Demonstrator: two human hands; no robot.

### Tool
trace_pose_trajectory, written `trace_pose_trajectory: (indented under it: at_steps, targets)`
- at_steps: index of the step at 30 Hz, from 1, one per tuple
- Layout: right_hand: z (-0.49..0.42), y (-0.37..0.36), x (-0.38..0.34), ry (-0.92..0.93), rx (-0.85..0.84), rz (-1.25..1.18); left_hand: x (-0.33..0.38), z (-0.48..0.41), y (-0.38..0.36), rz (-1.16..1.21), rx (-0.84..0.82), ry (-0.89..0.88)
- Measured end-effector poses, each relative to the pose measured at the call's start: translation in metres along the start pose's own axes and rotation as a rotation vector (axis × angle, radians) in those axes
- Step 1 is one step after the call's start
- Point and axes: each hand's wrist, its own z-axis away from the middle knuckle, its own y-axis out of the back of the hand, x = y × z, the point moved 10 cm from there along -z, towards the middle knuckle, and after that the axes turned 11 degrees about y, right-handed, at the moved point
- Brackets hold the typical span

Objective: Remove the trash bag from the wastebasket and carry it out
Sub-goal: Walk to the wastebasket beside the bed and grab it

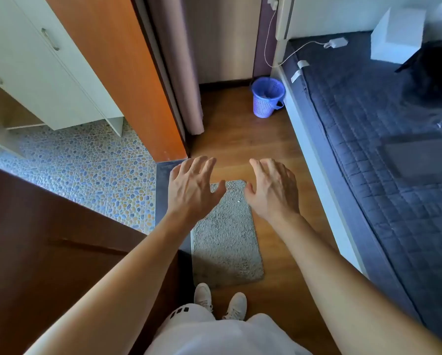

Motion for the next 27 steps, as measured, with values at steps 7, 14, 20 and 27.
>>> trace_pose_trajectory:
  at_steps: [7,14,20,27]
  targets:
    - [-0.022,0.013,0.011,0.017,0.051,0.004,0.004,-0.017,0.008,-0.013,0.050,-0.004]
    - [-0.058,0.009,0.016,0.036,0.055,0.031,0.002,-0.052,0.010,0.022,0.082,-0.012]
    - [-0.116,-0.004,0.026,0.011,0.039,0.060,-0.008,-0.119,-0.002,0.043,0.095,-0.024]
    - [-0.214,-0.017,0.027,-0.017,0.023,0.076,-0.031,-0.223,-0.011,0.071,0.076,-0.040]
